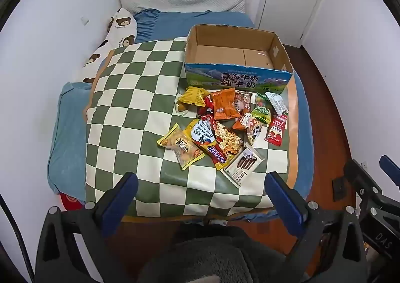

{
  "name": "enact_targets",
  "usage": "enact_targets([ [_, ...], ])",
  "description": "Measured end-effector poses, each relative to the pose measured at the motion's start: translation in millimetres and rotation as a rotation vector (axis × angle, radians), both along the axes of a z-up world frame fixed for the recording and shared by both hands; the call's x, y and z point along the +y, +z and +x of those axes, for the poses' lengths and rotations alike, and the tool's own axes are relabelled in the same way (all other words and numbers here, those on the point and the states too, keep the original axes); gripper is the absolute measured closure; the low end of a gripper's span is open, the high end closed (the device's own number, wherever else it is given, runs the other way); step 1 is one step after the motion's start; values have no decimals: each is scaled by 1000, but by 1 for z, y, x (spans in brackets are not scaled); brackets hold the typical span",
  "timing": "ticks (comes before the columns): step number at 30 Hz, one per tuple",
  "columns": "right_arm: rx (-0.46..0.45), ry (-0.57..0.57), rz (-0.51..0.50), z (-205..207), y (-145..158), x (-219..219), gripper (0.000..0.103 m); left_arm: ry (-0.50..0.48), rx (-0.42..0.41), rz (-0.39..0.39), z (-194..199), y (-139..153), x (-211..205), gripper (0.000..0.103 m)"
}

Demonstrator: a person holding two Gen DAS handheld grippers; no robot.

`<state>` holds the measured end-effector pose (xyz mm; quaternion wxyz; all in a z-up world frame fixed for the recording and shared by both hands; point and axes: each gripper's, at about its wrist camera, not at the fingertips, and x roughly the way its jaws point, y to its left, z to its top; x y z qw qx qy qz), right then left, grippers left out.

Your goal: Organize snacks

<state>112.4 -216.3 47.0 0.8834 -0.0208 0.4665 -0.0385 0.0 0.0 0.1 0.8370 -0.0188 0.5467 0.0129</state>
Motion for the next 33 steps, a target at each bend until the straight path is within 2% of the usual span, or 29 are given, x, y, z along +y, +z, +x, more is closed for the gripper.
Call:
enact_targets([
  [33, 1, 2, -16, 0, -3, 4, 0, 0, -8, -3, -6, 4, 9, 0],
])
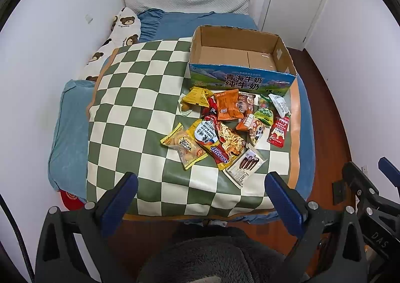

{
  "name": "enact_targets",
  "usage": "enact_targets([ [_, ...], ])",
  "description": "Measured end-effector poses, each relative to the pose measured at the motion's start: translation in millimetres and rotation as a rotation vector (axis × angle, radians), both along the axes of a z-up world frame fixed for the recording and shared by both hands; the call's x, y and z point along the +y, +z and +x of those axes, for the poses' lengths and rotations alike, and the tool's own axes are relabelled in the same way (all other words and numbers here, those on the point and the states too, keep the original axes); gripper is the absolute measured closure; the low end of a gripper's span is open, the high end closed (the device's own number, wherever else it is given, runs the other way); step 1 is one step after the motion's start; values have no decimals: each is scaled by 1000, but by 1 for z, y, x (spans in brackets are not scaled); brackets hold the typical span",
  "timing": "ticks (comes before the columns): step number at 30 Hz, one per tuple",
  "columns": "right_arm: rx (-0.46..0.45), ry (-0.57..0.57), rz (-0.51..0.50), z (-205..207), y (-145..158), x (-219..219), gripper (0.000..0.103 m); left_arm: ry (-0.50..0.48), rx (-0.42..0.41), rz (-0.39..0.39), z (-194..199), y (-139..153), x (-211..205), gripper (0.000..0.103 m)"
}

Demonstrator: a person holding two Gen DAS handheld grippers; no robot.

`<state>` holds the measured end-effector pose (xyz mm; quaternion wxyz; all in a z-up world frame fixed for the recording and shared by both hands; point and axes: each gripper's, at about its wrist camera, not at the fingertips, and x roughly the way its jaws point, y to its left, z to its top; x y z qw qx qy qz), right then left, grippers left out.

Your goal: Organize snacks

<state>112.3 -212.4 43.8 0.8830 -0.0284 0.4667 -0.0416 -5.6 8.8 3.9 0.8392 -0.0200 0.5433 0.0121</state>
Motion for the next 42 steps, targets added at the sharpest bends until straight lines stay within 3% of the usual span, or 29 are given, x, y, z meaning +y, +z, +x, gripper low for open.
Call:
enact_targets([
  [42, -1, 0, 4, 10, 4, 4, 0, 7, 4, -1, 17, 6, 6, 0],
])
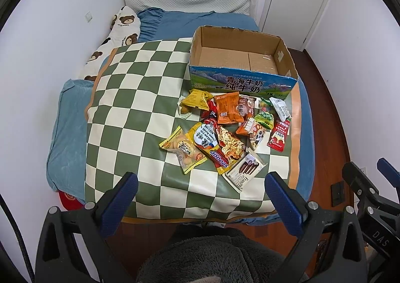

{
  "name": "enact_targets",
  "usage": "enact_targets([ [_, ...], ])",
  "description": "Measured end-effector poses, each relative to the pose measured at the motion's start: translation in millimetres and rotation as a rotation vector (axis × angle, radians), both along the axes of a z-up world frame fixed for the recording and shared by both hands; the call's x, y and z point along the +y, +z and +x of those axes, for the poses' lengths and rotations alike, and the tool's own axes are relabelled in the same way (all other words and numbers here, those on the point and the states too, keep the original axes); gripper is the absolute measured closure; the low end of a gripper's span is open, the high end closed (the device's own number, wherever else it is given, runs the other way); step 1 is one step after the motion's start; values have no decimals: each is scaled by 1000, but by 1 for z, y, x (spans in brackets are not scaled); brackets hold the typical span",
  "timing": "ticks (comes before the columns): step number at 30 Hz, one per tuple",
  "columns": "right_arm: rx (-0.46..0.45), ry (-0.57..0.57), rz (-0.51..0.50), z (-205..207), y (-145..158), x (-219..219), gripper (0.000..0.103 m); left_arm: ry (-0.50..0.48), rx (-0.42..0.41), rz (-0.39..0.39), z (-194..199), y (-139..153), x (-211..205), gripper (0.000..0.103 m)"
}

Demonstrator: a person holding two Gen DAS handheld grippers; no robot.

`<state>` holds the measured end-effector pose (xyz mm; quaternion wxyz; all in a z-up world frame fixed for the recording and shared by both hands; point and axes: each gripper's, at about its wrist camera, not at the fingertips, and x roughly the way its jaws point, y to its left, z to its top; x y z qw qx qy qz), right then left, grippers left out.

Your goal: Organize snacks

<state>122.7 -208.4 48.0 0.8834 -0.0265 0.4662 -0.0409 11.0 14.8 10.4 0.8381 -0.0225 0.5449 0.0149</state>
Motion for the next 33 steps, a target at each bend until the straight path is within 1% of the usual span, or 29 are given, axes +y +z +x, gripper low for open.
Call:
enact_targets([
  [18, 3, 3, 10, 5, 0, 2, 0, 5, 6, -5, 3, -2, -2, 0],
  [21, 5, 4, 13, 7, -3, 6, 0, 20, 15, -23, 7, -6, 0, 0],
  [24, 20, 25, 32, 18, -17, 7, 0, 75, 63, -55, 24, -28, 10, 0],
  [25, 31, 35, 36, 25, -26, 7, 0, 105, 85, -64, 36, -48, 14, 0],
  [26, 44, 61, 48, 34, -37, 9, 0, 127, 101, -68, 43, -60, 19, 0],
  [30, 112, 145, 33, 75, -94, 19, 0, 208, 166, -81, 68, -109, 36, 1],
  [33, 193, 241, -2, 109, -146, 40, 0, 277, 241, -130, 86, -151, 55, 3],
])
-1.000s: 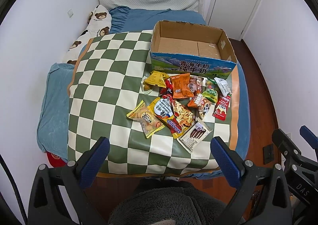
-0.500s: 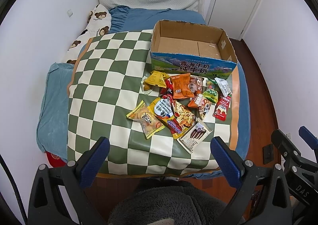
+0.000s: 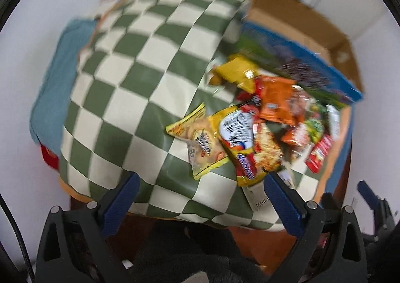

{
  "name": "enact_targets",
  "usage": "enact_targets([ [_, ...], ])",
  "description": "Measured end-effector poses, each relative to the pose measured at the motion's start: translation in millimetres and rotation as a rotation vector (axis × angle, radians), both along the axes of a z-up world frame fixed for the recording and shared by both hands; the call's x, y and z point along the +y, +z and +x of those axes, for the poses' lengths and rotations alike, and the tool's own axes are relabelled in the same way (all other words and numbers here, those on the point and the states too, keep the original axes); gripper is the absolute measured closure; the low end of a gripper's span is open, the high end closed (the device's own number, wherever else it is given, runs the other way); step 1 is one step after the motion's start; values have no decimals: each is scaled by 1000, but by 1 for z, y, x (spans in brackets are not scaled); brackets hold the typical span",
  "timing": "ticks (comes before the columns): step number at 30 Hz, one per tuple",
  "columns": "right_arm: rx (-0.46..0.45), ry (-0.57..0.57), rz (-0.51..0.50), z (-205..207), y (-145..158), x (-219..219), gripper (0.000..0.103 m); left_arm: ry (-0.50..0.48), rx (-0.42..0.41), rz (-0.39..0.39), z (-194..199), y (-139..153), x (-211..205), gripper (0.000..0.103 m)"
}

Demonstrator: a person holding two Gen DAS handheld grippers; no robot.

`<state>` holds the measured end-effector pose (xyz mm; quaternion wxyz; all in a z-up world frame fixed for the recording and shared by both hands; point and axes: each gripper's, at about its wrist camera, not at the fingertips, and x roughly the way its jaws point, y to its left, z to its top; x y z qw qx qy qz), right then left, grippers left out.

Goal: Organize snacks
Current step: 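Grasp the yellow bread bag with the left gripper while the right grasps the Buldak noodle pack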

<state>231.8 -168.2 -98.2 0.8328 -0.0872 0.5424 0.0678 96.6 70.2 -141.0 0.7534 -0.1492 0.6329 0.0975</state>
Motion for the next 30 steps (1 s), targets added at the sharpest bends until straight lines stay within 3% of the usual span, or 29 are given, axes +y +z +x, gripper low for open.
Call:
enact_targets([
  [4, 92, 100, -41, 34, -63, 18, 0, 108, 98, -95, 22, -59, 23, 7],
  [9, 163, 177, -49, 56, -111, 34, 0, 245, 196, -287, 45, -131, 38, 10],
  [11, 186, 198, -51, 63, -123, 39, 0, 276, 220, -325, 50, -156, 40, 18],
  [13, 198, 219, -64, 67, -133, 45, 0, 289, 237, -345, 53, -176, 41, 45],
  [14, 201, 233, -70, 69, -137, 49, 0, 286, 233, -360, 54, -183, 41, 48],
  [17, 217, 261, -90, 77, -149, 59, 0, 180, 202, -286, 55, -183, 34, 52],
  [21, 248, 276, -115, 90, -170, 78, 0, -82, 159, -56, 59, -171, 21, 54],
  [23, 270, 271, -123, 98, -184, 88, 0, -173, 154, 3, 60, -170, 23, 54],
  [27, 314, 231, -168, 116, -216, 110, 0, -287, 159, 31, 68, -175, 35, 52],
  [30, 337, 160, -141, 132, -236, 122, 5, -289, 169, -26, 74, -185, 45, 51],
])
